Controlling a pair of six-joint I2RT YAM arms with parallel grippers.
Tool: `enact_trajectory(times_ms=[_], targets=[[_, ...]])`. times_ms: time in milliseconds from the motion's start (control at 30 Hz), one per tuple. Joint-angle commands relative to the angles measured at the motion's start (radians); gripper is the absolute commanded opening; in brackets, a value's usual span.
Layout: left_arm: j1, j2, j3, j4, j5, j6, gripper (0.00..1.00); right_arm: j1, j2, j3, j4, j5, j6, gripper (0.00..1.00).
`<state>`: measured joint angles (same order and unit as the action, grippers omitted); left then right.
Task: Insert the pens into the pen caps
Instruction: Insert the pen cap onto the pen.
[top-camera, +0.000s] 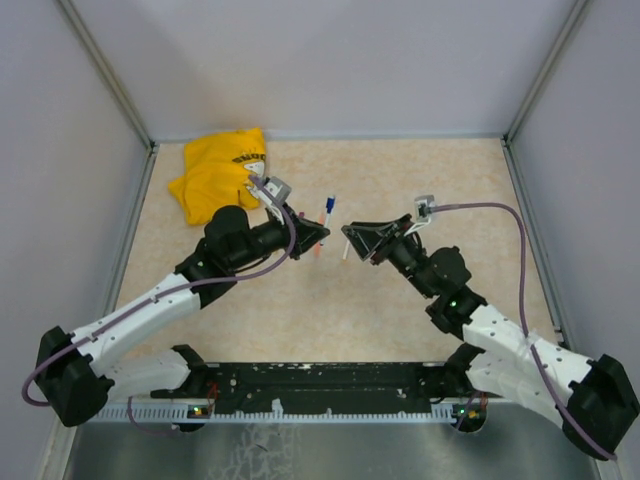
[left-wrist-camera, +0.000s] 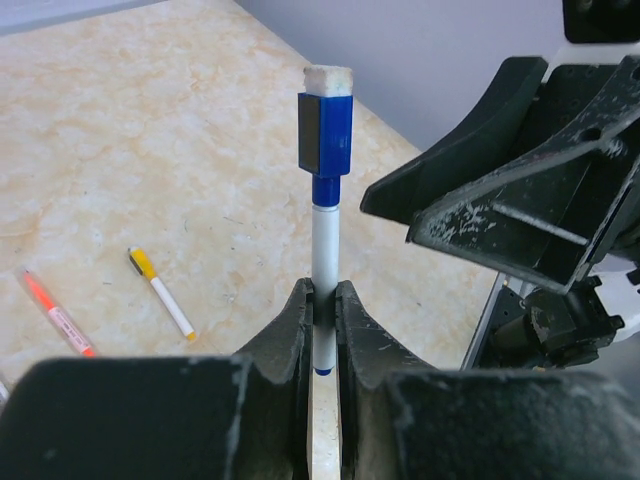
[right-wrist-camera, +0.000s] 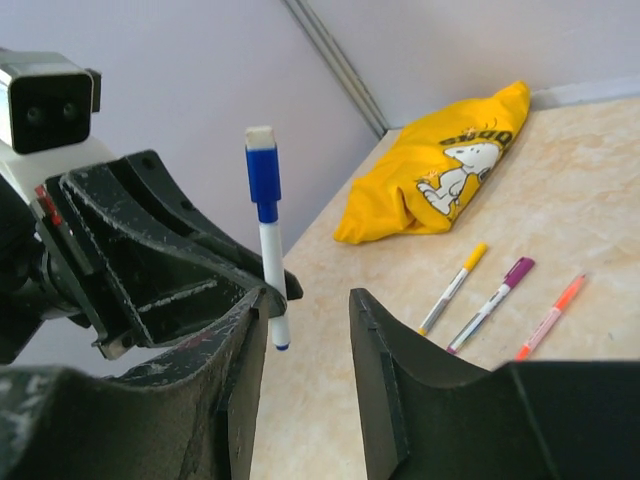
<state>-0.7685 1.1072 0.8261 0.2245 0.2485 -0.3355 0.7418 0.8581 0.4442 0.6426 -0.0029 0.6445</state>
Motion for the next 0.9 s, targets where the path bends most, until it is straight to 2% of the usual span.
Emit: enact_trajectory(times_ms=[0,200,500,633,867], targets=[[0.000,-0.027,-0.010,0.025,0.041,0.044,0.00,-0.021,-0.054,0.121,-0.166,0.035,-0.056,0.39],[0.000,-0.029,-0.017,0.035,0.088,0.054,0.00,-0.066,-0.051,0.232,-0.257,0.025,0.030,0.43],[0.000,-0.007,-0.014,0.049,0.146,0.057,0.00,-0.070,0.045,0.372,-0.310,-0.066,0.027,0.49],[0.000,0.011,-0.005,0.051,0.176,0.058,0.00,-0.070,0.086,0.394,-0.312,-0.132,0.030,0.49],[-0.002,0.020,0.003,0.058,0.188,0.055,0.00,-0.069,0.094,0.388,-0.334,-0.140,0.019,0.49]])
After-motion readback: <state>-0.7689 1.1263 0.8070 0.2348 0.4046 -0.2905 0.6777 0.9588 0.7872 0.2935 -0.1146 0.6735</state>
